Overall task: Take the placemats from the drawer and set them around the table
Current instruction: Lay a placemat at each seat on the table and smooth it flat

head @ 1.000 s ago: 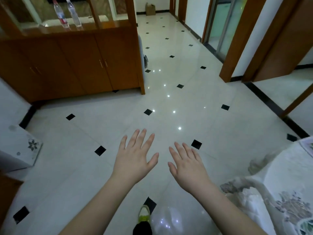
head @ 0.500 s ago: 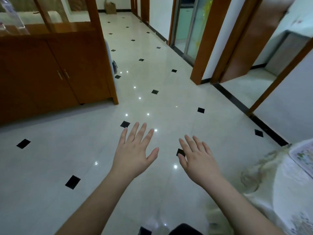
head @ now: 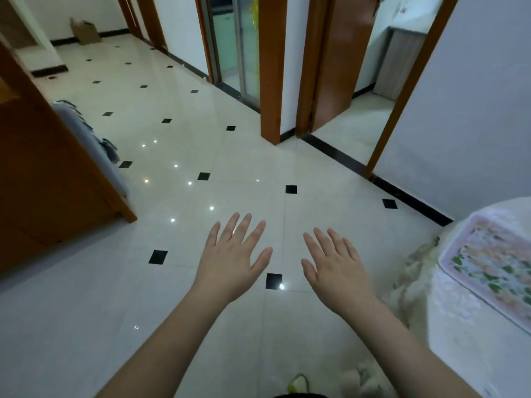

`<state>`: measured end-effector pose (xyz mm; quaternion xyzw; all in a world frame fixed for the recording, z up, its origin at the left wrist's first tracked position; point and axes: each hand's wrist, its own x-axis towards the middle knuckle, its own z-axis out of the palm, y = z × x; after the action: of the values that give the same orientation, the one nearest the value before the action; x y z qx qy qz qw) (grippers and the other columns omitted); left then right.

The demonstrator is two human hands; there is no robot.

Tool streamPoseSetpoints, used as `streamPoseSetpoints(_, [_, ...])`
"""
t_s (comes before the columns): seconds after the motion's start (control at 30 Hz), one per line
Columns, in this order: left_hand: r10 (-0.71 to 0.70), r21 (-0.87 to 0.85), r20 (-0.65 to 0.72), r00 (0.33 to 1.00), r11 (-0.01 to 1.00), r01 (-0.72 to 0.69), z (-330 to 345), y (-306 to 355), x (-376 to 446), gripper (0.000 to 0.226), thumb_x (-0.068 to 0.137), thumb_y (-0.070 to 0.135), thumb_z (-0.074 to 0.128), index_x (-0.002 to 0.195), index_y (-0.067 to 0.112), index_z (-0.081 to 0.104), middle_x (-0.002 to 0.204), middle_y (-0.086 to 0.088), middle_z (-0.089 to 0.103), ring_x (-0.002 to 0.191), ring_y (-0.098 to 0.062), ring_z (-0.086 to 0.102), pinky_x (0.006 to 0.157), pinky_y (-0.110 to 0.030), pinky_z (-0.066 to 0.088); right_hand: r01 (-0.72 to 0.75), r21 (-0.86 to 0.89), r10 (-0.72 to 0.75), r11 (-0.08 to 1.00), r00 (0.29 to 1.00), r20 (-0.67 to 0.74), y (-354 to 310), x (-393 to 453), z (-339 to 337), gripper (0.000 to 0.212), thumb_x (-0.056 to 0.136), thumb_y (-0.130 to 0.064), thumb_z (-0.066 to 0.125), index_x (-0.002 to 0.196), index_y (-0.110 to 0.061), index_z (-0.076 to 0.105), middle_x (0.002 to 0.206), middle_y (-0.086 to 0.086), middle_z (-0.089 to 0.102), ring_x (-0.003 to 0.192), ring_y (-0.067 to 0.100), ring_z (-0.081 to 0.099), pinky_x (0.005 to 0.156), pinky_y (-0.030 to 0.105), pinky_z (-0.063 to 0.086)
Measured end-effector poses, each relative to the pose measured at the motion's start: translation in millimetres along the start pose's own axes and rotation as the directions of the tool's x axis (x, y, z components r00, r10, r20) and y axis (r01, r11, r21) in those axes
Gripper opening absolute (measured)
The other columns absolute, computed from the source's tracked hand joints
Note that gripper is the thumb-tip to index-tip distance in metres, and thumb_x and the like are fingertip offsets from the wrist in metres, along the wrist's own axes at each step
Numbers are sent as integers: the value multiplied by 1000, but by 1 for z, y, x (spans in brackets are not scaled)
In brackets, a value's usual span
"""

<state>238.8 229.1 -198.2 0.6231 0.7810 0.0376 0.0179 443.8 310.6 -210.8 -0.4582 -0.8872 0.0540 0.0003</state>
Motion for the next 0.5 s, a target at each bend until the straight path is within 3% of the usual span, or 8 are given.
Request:
streamPoseSetpoints(0.2, [87, 23, 4, 996, 996, -87, -5, 40, 105, 78, 85, 69, -15, 157, 41, 2, 167, 7, 6, 154, -15, -6, 123, -43, -5, -112, 31, 113, 993, 993, -26, 81, 60, -12, 60, 103, -48, 14, 157, -27, -2, 166, -1, 8, 153, 21, 3, 122, 38, -1])
streamPoseSetpoints(0.5, [317, -27, 37, 948, 948, -316, 10, 88, 243, 78, 82, 70, -20, 154, 42, -9, 167, 8, -5, 152, -13, -15, 123, -42, -10, -268, 68, 272, 961, 961, -49, 137, 142, -7, 61, 102, -48, 17, 158, -27, 2, 166, -1, 8, 153, 21, 3, 121, 39, -2])
